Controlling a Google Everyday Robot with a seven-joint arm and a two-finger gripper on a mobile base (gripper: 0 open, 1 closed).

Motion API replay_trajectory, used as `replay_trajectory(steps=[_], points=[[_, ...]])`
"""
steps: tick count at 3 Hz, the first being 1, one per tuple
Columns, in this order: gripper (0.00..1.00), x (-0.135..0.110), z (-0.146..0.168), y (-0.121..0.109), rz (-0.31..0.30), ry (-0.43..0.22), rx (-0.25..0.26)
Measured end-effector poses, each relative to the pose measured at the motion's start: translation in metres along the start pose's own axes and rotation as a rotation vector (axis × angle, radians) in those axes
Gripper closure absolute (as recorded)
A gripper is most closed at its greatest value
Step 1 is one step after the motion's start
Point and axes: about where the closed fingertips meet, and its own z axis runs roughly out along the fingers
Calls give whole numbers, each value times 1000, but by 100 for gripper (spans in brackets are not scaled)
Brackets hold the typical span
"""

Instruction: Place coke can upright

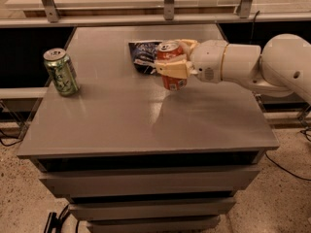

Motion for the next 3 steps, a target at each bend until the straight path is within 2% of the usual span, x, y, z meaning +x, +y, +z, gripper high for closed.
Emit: replay_trajectory(steps=[1, 2, 3], points=[[82, -1, 2, 1, -1, 0, -4], [59, 5, 4, 5, -4, 10, -9], [61, 16, 6, 10, 2, 13, -11]])
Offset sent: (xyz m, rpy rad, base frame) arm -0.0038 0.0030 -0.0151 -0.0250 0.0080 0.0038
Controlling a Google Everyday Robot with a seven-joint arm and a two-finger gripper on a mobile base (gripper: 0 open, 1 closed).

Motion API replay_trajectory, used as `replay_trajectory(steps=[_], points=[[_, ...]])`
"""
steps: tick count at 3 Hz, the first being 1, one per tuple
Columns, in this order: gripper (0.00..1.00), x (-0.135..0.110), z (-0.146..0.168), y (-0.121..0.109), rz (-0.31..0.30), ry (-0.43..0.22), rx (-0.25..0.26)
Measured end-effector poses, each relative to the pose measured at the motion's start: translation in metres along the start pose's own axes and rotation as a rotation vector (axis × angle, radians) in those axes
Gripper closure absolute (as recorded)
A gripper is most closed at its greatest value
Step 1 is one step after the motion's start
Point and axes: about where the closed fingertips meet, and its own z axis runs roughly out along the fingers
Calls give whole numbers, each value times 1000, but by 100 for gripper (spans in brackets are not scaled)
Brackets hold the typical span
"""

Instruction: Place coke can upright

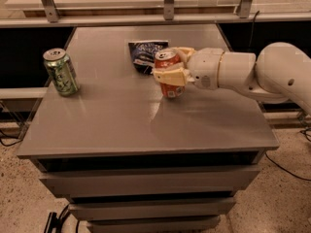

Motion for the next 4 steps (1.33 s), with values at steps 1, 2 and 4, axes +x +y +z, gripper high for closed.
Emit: replay_trajectory(steps=[1, 2, 4], points=[[62, 8, 1, 3, 6, 5, -8], [39, 11, 1, 5, 5, 11, -14], [0, 13, -2, 5, 5, 17, -11]])
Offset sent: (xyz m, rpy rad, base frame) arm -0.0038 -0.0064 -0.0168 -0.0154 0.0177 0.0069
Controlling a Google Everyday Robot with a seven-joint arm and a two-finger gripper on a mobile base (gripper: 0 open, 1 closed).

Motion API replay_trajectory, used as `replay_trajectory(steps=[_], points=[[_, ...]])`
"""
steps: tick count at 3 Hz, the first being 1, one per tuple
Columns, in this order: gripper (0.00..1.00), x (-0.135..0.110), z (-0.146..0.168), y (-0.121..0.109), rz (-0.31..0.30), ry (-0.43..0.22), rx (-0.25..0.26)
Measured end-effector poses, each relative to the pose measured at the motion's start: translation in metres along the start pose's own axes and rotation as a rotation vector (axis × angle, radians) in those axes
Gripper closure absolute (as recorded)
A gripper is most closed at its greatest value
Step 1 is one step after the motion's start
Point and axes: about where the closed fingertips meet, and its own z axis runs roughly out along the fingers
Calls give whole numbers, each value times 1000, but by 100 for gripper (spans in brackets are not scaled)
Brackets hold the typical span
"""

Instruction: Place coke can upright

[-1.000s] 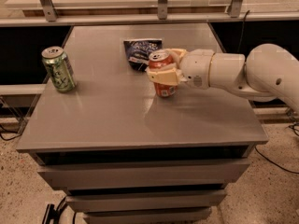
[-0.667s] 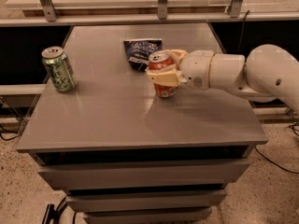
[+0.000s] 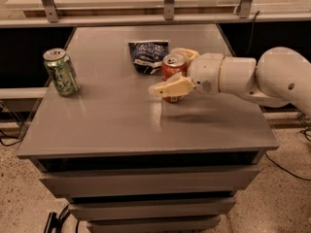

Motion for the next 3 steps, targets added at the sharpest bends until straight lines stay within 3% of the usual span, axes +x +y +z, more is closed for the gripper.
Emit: replay_trajectory(steps=[3], points=[[0, 5, -23, -11, 1, 48, 22]])
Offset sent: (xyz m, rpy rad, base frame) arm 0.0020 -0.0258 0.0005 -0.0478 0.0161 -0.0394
